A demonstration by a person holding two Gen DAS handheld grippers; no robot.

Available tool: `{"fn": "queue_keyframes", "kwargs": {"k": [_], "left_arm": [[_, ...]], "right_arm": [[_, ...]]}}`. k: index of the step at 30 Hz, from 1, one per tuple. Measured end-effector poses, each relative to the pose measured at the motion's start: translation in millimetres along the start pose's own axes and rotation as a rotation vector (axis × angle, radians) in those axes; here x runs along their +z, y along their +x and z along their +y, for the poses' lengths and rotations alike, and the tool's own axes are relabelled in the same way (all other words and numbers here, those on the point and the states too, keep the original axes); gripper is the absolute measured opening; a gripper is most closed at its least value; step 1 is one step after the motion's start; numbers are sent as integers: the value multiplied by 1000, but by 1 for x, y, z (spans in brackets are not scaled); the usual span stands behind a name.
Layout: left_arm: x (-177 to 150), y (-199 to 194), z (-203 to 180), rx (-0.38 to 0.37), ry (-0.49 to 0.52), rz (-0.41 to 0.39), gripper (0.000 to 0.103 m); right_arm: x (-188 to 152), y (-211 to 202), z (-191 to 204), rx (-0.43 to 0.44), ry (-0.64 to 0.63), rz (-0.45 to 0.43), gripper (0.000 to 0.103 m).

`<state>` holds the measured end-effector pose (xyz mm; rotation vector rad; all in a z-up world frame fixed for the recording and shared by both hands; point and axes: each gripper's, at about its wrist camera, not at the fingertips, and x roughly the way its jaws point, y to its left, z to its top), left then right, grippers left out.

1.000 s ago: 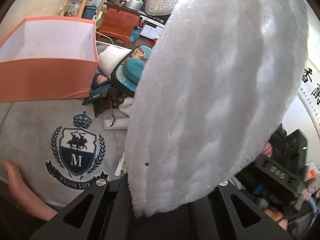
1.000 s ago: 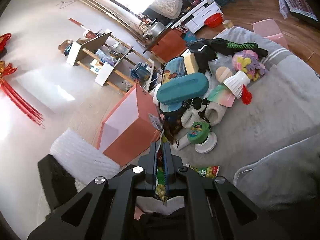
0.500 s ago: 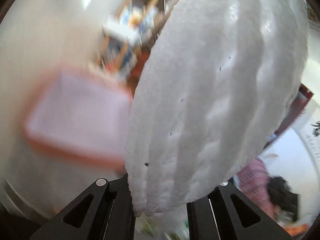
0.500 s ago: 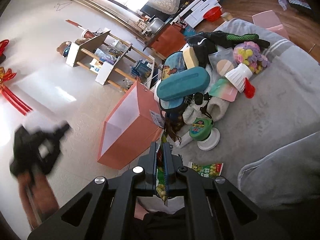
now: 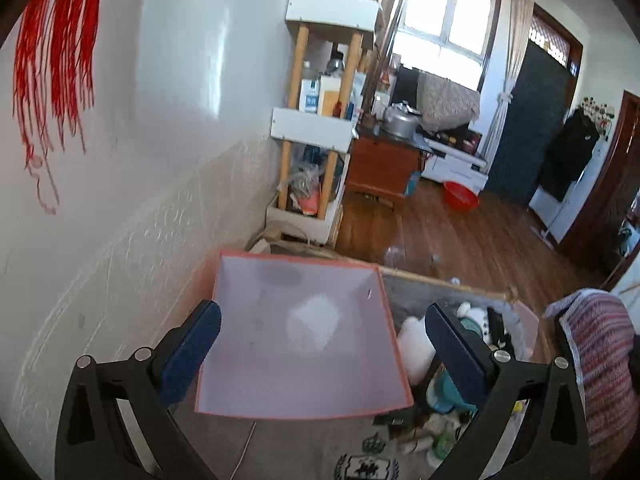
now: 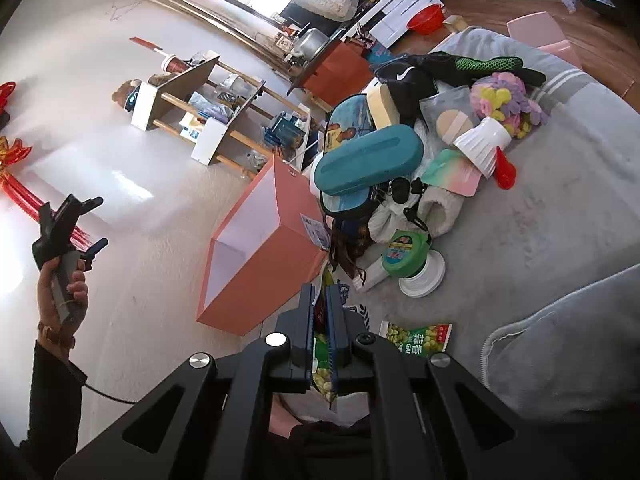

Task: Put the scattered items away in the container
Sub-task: 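Lower the green pea snack bag into the orange box and open right gripper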

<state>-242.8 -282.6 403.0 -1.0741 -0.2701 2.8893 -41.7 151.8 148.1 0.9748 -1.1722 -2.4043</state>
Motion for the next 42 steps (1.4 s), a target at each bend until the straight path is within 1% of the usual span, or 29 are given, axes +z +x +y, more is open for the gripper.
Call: {"fn": "queue_keyframes", "kwargs": {"k": [1,2,4,5,7,9,10,11,12,13,15,18,20,21,22,26,27,28,29,30,31,32,33,34,36,38,40,41,42], "left_arm": [[-5,-18,-3,11,-16,9,103],[-16,-21,-5,35,-40,21,103],[-82,-52,-13,52,-106,21,103],[-112,-67,-19,31,-142,11,103],[-169,-71,-42,-43,-148,37,103],[-241,-62,-67,-61,-136,65,103],[-279,-52,-77,-63,-127,93,103],[-317,-35,-88,-69,-108,143,103],[-344,-20,-96,-76,-78,204,103],[-371,-1,-105,-79,-31,290,102],[-408,28,-115,-59,27,405,100],[-416,45,-109,-22,19,434,100],[-413,55,-101,-8,-24,463,100],[-413,59,-96,-20,-68,477,100],[-411,58,-94,-28,-86,471,100],[-405,60,-98,-54,-131,418,100],[-405,57,-95,-56,-151,414,100],[-408,52,-91,-64,-177,412,100],[-406,52,-86,-70,-202,412,100],[-405,50,-83,-72,-217,414,100],[-404,49,-80,-80,-232,417,100],[-406,48,-78,-82,-238,419,100],[-406,49,-79,-76,-233,421,100],[-408,48,-81,-68,-225,424,100],[-412,51,-86,-50,-211,435,100],[-413,57,-90,-56,-212,451,100],[-413,59,-93,-51,-206,454,100],[-412,58,-94,-51,-206,454,100],[-413,58,-93,-50,-209,454,100]], "right_arm": [[1,1,0,-2,0,0,5],[1,1,0,-3,0,1,5],[0,1,-1,-3,-2,2,5],[0,1,-1,-4,-1,2,5],[0,0,-2,-7,3,-1,5],[0,-1,-3,-14,12,-8,5],[0,-3,-4,-18,15,-14,5],[-1,-6,-4,-21,16,-22,5],[-2,-10,-4,-24,15,-32,5],[-2,-14,-3,-27,11,-42,5],[0,-20,1,-42,-5,-60,5],[13,-19,18,-84,-37,-66,5],[29,-10,46,-78,-92,-61,5],[40,-1,69,-63,-141,-58,5],[50,8,96,-48,-202,-53,5],[76,52,218,14,-477,-38,5],[82,65,251,19,-547,-45,6],[85,75,275,11,-594,-59,9],[91,83,300,-1,-638,-86,32],[95,87,315,-19,-655,-117,85],[97,87,324,-41,-661,-169,102],[96,84,328,-40,-669,-214,99],[96,82,328,-34,-692,-214,99],[94,82,325,-41,-713,-192,99],[89,80,297,-120,-715,-156,98],[83,82,251,-212,-666,-86,98],[68,87,182,-331,-561,25,95],[56,92,136,-390,-467,126,90],[48,98,103,-423,-391,208,81]]}}
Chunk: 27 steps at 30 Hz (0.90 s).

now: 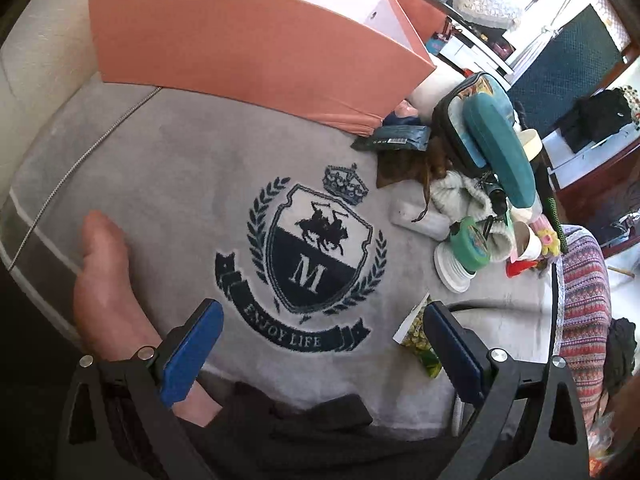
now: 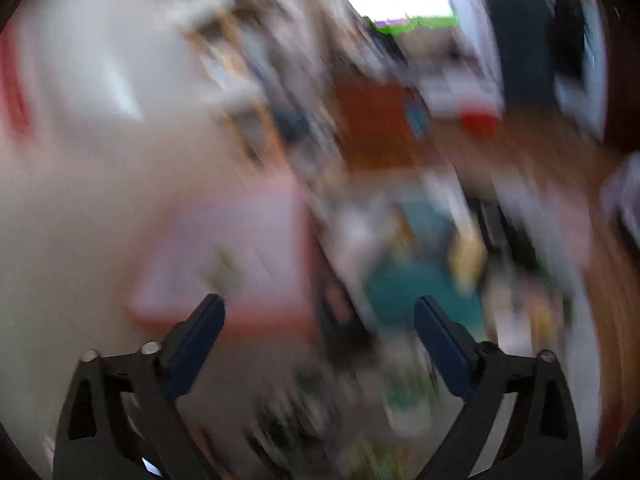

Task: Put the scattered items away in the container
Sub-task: 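Lower the green pea snack bag into the orange box and open right gripper, then grasp another green pea snack bag from the blanket with the right gripper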

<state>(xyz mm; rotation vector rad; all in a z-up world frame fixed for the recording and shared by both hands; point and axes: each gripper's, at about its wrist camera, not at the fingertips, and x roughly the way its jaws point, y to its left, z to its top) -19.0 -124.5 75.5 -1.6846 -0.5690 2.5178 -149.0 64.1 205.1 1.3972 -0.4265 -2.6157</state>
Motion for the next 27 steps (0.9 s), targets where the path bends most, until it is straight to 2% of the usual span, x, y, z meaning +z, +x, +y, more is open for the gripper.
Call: {"fn": "queue_keyframes", "kwargs": {"k": [2,4,5,7,8,9,10,14,16,17,18,20,23,27], "left_arm": [[0,0,3,-2,-17,1,100],[0,0,6,-6,-26,1,100],[0,-1,6,-5,-23,0,100],[-2,-1,4,8,-7,-4,100],[-3,-1,3,13,-4,-2,100],[-3,0,4,17,-2,-2,100],[-3,0,3,18,-2,-1,100],[-3,2,3,28,10,-2,100],[-4,3,3,31,15,1,100],[-4,2,3,31,16,0,100],[-4,2,2,31,17,0,100],[-3,2,2,33,20,3,100],[-5,3,1,39,24,9,101],[-5,4,1,39,26,15,101]], "right_arm": [[-46,43,-46,4,133,198,67],[-84,71,-71,7,180,314,66],[-92,79,-76,12,207,360,66],[-90,78,-77,42,216,347,66],[-83,79,-74,49,211,343,72],[-79,80,-69,53,217,368,78],[-85,89,-70,52,237,416,78],[-95,118,-70,-69,234,559,78],[-94,126,-67,-73,199,569,79],[-94,129,-66,-85,187,568,72],[-93,128,-66,-102,179,550,54],[-91,124,-66,-70,187,515,37],[-91,113,-69,-12,210,473,31],[-84,81,-68,44,212,337,29]]}}
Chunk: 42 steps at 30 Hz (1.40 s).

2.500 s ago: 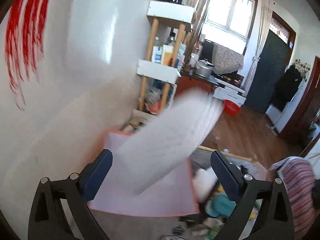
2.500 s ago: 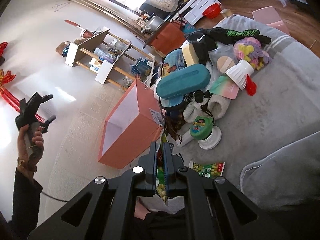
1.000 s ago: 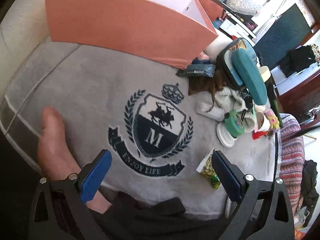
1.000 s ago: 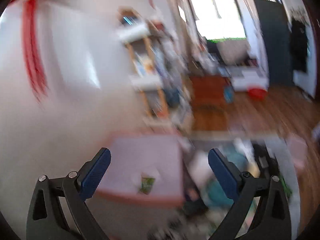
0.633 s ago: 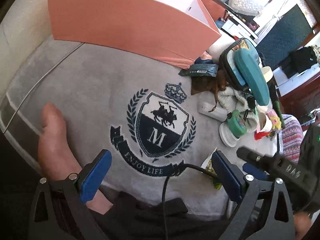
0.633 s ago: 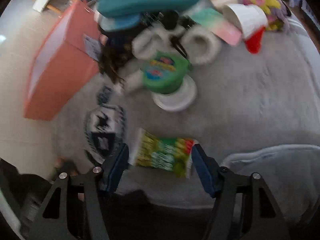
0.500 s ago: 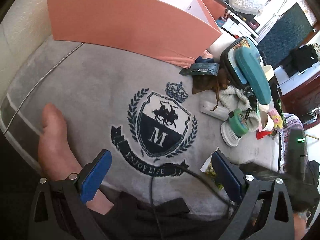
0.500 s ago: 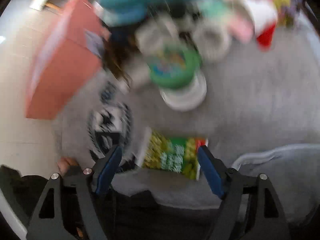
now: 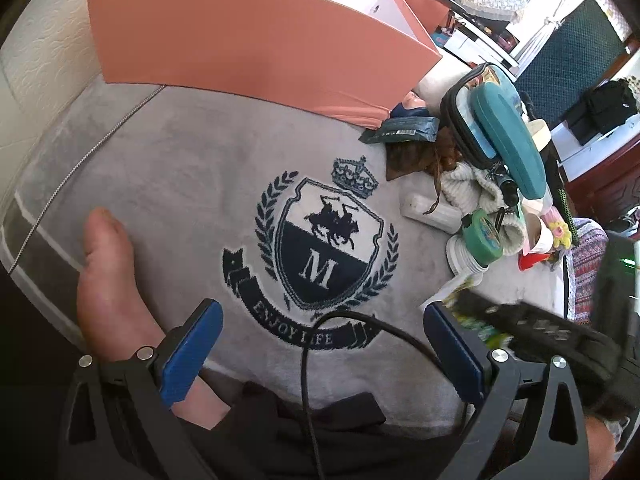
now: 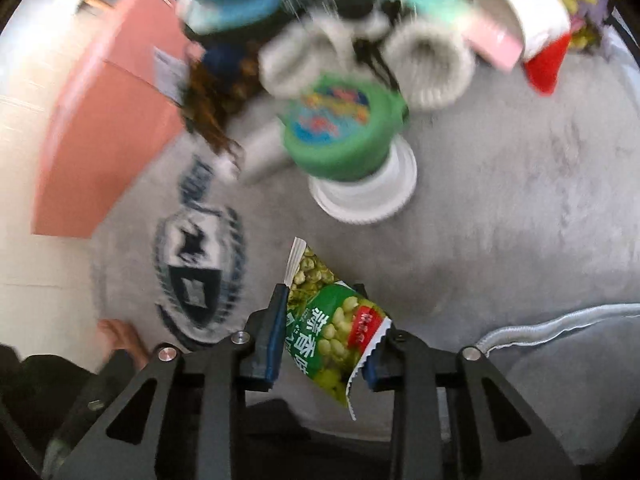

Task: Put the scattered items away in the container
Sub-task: 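Grasp another green pea snack bag from the blanket with the right gripper, then carry the pea snack bag over the orange box and release it, then move the open right gripper back to the pile while left gripper grasps the green tape measure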

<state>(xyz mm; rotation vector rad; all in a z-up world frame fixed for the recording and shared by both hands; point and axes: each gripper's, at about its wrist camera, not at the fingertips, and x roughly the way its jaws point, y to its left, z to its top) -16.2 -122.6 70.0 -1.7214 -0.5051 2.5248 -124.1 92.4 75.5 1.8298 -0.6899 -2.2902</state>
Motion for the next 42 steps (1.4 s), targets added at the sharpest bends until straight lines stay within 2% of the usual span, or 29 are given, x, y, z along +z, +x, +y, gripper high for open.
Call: {"fn": "queue_keyframes", "kwargs": {"k": [3,6,8,10,13,14,18,19,20,21,23,25,29,31,33,35,38,40,41,42], "left_arm": [[1,0,0,-6,-2,3,102],[1,0,0,-12,-4,8,102],[2,1,1,-14,-7,16,102],[2,4,0,-13,-8,26,102],[2,6,-1,-12,-6,36,102],[2,5,-1,-16,-8,35,102],[3,4,2,-40,-23,36,102],[3,5,2,-39,-23,40,102],[3,5,2,-38,-23,42,102],[3,5,1,-36,-22,44,102],[2,6,1,-35,-19,43,102],[2,6,1,-30,-20,43,102],[2,9,-2,-11,-9,48,102],[2,8,-2,-13,-9,46,102],[2,6,0,-27,-16,39,102],[3,2,3,-59,-32,24,102],[6,-12,8,-172,-78,-9,102],[11,-25,13,-266,-145,-16,102],[14,-31,12,-310,-175,-23,102],[20,-38,8,-355,-196,-38,102]], "right_arm": [[-6,-35,-2,-10,5,-146,29],[-16,-70,5,-68,-6,-295,29],[-21,-95,21,-163,-72,-395,29],[-20,-128,43,-209,-158,-503,29],[-13,-178,93,-170,-265,-655,29],[-6,-198,120,-142,-321,-708,29],[29,-228,230,-30,-504,-812,31],[39,-233,256,-5,-552,-831,35],[45,-236,277,-8,-592,-856,71],[48,-238,296,-39,-621,-900,103],[44,-242,315,-87,-676,-999,102],[40,-237,319,-123,-740,-1004,102],[37,-217,279,-227,-752,-958,102],[42,-200,237,-271,-692,-885,102],[55,-184,181,-258,-552,-770,102],[65,-171,118,-179,-352,-671,102],[64,-150,16,-5,-38,-575,102],[51,-133,-51,115,175,-528,101],[38,-118,-93,171,319,-502,99],[29,-115,-119,209,488,-462,94]]}}
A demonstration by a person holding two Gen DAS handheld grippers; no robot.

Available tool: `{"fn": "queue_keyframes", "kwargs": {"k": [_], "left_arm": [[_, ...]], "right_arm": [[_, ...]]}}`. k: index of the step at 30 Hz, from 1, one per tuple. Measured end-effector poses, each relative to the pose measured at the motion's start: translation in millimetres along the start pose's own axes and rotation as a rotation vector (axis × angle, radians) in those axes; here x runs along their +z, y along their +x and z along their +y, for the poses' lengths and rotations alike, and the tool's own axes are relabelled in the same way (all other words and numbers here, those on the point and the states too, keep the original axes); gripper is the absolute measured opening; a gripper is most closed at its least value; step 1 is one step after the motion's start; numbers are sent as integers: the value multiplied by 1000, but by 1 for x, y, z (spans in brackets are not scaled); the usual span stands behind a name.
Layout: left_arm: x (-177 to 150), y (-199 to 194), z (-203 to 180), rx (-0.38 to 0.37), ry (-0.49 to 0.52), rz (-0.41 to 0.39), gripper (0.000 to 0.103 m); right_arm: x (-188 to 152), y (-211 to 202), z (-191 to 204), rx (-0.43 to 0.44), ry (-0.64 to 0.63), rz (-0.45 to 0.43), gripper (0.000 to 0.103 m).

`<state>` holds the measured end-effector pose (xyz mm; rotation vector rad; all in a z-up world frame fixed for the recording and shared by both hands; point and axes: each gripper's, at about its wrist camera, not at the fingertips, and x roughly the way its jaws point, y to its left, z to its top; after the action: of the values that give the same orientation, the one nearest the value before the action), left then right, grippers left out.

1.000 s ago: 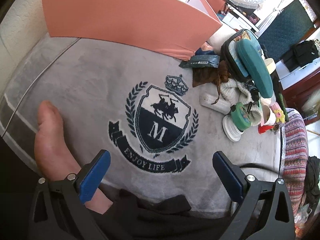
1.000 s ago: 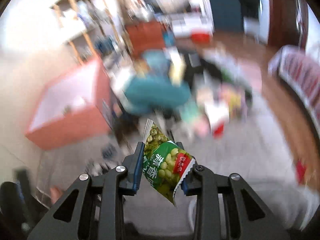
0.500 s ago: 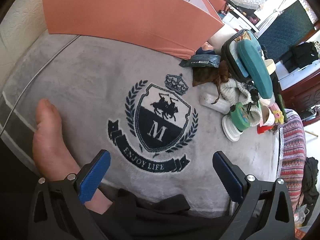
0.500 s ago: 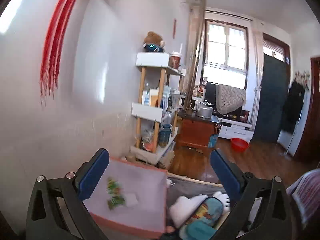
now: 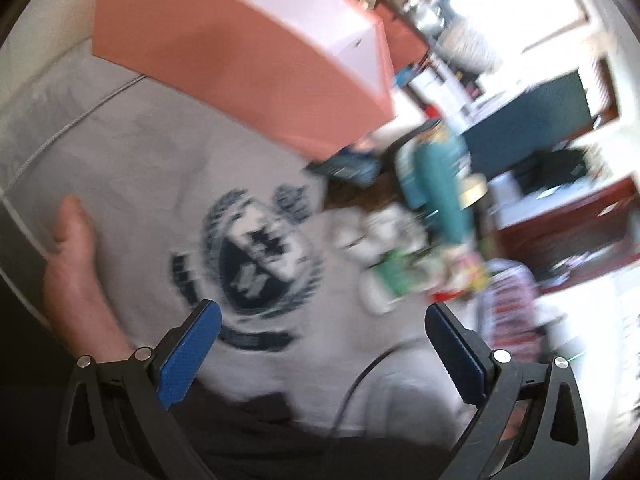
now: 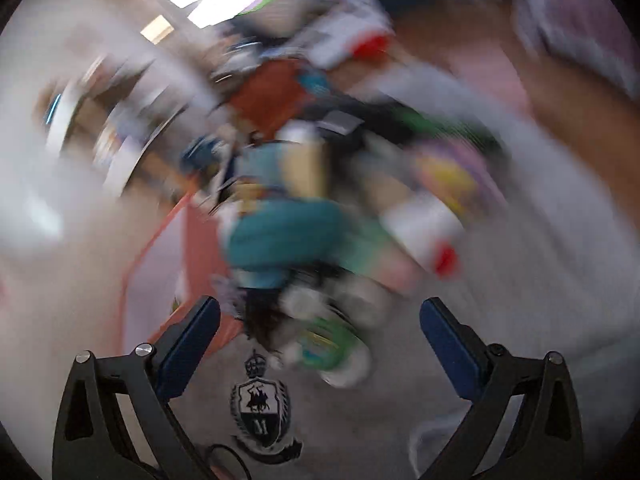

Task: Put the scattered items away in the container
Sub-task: 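Move the open right gripper back to the pile while left gripper grasps the green tape measure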

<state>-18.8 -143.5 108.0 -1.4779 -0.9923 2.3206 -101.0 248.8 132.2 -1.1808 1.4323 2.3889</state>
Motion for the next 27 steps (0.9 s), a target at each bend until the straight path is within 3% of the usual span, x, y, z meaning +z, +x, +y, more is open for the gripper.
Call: {"fn": "queue_keyframes", "kwargs": {"k": [1,2,4,5,9,11,13,17,20,23,27], "left_arm": [[3,0,-8,-28,0,-2,102],[7,5,-18,-54,8,10,102],[16,30,-46,-58,65,70,102],[19,45,-62,-17,131,94,102],[0,109,-128,201,629,65,102],[-15,140,-136,224,744,116,101],[-22,167,-135,244,775,155,98],[-16,199,-136,293,766,148,95],[-14,212,-143,273,798,158,63],[-18,216,-154,291,861,174,61],[-14,199,-152,273,814,162,61]], "right_arm": [[3,-3,-30,40,223,20,93],[4,1,-60,179,433,27,93],[6,12,-89,371,651,34,93],[9,16,-92,396,683,35,93],[15,36,-77,278,592,149,93],[9,48,-75,307,597,207,93],[8,57,-74,308,594,243,93],[12,70,-69,255,546,291,93],[12,78,-62,261,517,337,93],[8,82,-56,260,477,372,93],[6,77,-62,255,473,366,93]]}}
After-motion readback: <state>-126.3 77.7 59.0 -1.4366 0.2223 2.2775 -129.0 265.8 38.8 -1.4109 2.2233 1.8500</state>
